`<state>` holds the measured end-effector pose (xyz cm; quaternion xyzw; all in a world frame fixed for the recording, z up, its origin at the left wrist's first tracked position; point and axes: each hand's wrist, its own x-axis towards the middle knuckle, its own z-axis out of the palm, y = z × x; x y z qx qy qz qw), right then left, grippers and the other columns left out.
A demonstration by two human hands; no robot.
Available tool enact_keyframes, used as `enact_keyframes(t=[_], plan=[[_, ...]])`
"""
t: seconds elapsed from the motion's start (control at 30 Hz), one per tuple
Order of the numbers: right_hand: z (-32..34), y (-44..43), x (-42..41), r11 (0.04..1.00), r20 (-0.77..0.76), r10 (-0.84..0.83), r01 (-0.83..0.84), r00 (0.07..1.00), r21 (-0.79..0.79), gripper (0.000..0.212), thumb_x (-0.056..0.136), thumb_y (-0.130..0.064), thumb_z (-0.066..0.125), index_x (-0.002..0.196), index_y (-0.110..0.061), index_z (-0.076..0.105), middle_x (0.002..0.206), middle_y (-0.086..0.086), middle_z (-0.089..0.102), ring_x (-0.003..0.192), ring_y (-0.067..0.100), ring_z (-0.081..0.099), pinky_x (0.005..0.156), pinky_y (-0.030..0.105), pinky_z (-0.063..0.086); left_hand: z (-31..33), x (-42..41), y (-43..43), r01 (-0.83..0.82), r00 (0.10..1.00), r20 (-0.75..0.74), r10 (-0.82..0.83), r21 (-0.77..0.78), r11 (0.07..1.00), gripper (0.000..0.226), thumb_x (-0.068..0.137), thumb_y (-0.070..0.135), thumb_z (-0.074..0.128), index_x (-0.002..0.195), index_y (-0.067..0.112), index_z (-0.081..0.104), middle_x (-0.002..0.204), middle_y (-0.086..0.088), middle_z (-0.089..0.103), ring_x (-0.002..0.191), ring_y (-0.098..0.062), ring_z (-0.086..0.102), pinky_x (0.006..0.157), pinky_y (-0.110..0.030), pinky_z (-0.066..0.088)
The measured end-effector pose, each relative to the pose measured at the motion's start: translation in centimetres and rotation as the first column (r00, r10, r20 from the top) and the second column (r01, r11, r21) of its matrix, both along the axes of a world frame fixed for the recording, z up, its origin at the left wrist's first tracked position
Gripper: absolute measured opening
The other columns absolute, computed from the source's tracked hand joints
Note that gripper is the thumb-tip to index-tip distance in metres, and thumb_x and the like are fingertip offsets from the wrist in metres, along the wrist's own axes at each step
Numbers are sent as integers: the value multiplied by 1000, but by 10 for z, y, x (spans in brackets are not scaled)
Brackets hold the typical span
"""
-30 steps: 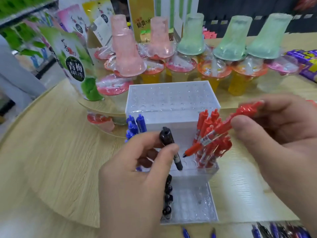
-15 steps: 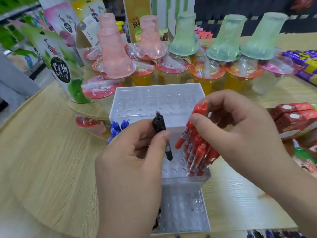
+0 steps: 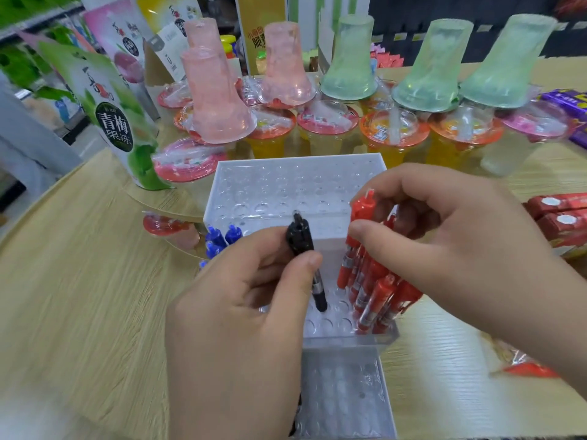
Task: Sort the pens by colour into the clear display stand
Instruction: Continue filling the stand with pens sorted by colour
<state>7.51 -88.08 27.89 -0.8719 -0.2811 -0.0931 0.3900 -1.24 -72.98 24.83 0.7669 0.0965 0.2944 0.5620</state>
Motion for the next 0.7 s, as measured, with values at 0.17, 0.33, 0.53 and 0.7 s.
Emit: enact_keyframes(t=[0.17,0.33,0.53,0.7], plan=[[2,-3,1,998,-10,-8,8,1000,56,9,75,-36,72,80,-34,65,73,-27,60,63,7,58,56,8,40,0,0,13,198,979,-29,-201,-86,977,24,76,31,74,87,52,69,83,26,72,74,6,69,62,-5,50],[2,1,1,1000,-35,-3,4,999,31,11,75,-34,77,79,-32,67,71,-27,60,61,6,58,55,7,40,-6,-3,15,186,982,-15,-187,-23,982,33,77,28,73,89,57,67,86,31,70,76,9,68,62,-3,49],[5,0,7,998,-90,-24,18,996,-62,10,72,-43,68,79,-36,66,74,-30,59,61,0,56,58,7,40,-6,-4,17,227,973,-33,-229,-60,972,26,72,39,67,86,60,67,84,34,69,75,12,67,61,-3,49],[9,1,7,996,-97,-4,-5,995,-94,6,73,-42,66,76,-36,67,70,-32,59,59,-3,57,56,7,40,-7,-4,19,235,971,-39,-238,-54,970,27,71,39,68,86,61,66,84,35,69,76,13,66,61,-2,48]])
